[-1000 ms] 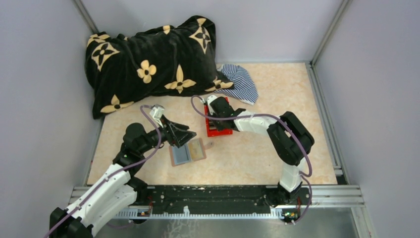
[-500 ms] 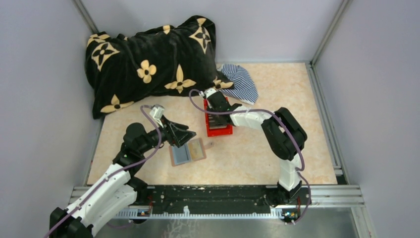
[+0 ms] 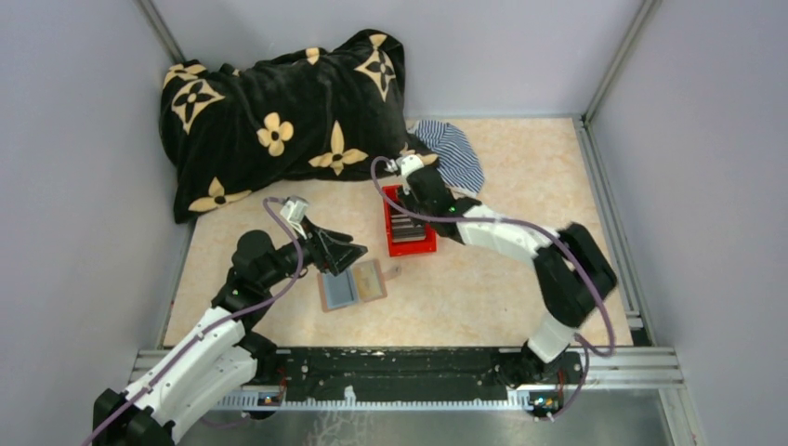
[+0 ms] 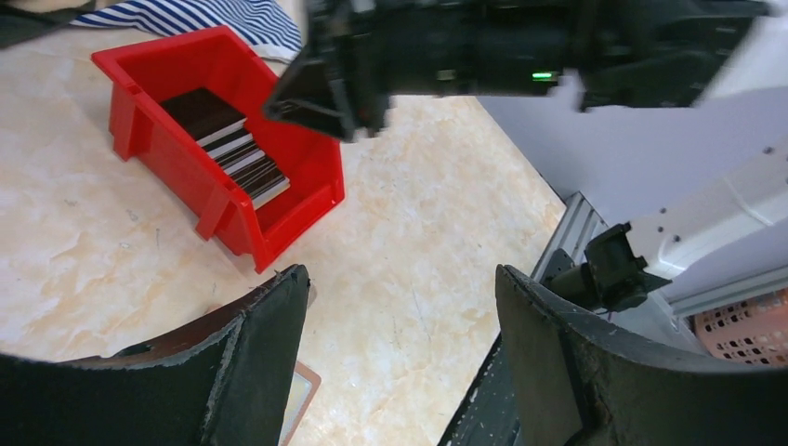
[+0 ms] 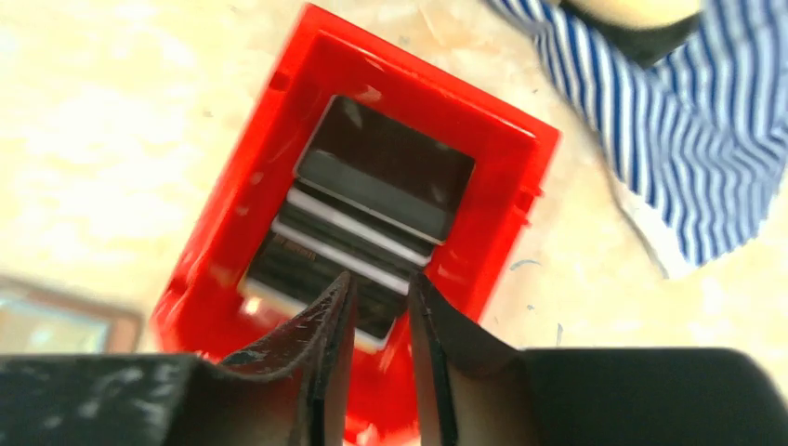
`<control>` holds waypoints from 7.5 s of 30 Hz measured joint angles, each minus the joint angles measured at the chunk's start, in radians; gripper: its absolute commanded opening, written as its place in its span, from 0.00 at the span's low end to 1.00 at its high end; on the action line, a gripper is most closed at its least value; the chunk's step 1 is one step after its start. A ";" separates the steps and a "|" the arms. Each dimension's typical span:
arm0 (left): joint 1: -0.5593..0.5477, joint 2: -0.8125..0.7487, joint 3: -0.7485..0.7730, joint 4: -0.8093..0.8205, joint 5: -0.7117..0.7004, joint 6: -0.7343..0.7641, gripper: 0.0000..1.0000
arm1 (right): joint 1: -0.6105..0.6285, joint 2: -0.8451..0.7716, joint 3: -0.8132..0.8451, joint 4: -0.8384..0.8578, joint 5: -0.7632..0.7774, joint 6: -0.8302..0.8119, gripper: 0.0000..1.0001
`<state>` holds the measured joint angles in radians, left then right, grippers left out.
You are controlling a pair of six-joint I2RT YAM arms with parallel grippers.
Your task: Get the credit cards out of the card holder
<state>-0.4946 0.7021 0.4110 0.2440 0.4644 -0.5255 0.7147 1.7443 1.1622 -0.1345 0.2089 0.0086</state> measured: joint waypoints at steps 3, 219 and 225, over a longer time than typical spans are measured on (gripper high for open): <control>0.000 0.004 0.000 -0.013 -0.053 -0.010 1.00 | 0.025 -0.190 -0.097 0.033 -0.016 0.000 0.54; -0.043 -0.086 0.024 -0.577 -0.534 -0.241 0.57 | 0.275 0.306 -0.027 0.586 -0.612 0.536 0.15; -0.043 0.005 -0.010 -0.572 -0.597 -0.267 0.60 | 0.273 0.291 -0.086 0.570 -0.598 0.531 0.16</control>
<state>-0.5373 0.7074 0.4007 -0.3283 -0.1329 -0.7925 0.9874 2.0350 1.0760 0.4351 -0.3889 0.5400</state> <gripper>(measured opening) 0.578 0.154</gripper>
